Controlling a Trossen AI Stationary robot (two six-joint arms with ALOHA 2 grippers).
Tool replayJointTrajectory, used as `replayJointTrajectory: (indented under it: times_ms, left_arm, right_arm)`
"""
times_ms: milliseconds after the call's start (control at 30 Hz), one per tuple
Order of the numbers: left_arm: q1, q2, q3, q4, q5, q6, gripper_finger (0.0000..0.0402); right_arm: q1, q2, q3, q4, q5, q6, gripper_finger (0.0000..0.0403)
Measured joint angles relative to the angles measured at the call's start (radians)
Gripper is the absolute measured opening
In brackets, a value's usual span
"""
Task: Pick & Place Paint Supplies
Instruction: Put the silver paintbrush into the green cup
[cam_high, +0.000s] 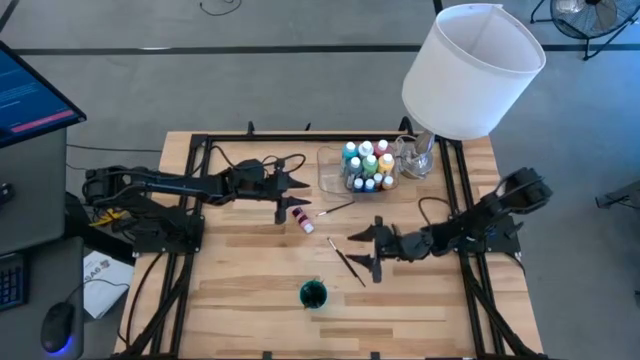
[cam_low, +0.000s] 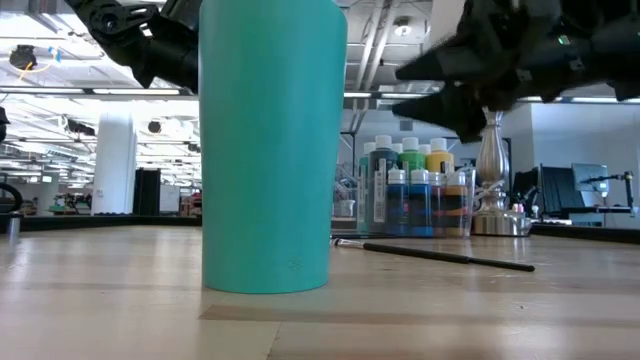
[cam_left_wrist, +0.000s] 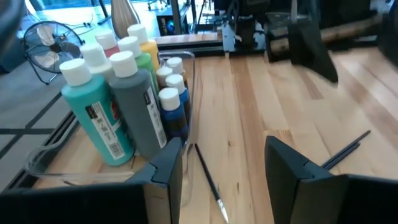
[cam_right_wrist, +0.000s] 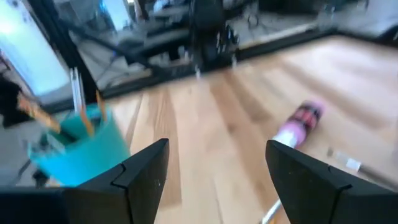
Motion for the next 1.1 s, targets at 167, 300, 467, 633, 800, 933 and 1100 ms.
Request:
replayJointTrajectory:
  times_ms: [167,300,467,633,800,933,1100]
  left_arm:
    - [-0.006,0.000,0.000,0.027,0.000,-0.007,0.0121]
    - [-0.006,0.000,0.000,0.040,0.000,-0.042,0.0121]
    - [-0.006,0.000,0.000,0.039,0.000,-0.070,0.0121]
    - [-0.016,0.000,-0.003,0.029,0.000,-0.070,0.0121]
    - [-0.050,0.000,-0.020,0.031,0.000,-0.070,0.0121]
    - [-0.083,0.000,-0.030,0.039,0.000,-0.090,0.0121]
    - [-0.138,0.000,-0.037,0.041,0.000,-0.096,0.0121]
  right_arm:
    - [0.013,0.097,0.009,-0.001,0.000,0.042,0.0260]
    - [-0.038,0.160,0.035,-0.002,0.002,0.049,0.0260]
    - [-0.090,0.205,0.068,-0.012,-0.007,0.112,0.0260]
    - [-0.115,0.217,0.074,-0.031,-0.026,0.201,0.0260]
    - [-0.101,0.217,0.074,-0.003,-0.019,0.040,0.0260]
    - [-0.097,0.217,0.086,0.005,0.028,0.085,0.0260]
    - [-0.076,0.217,0.127,-0.046,0.033,0.089,0.0260]
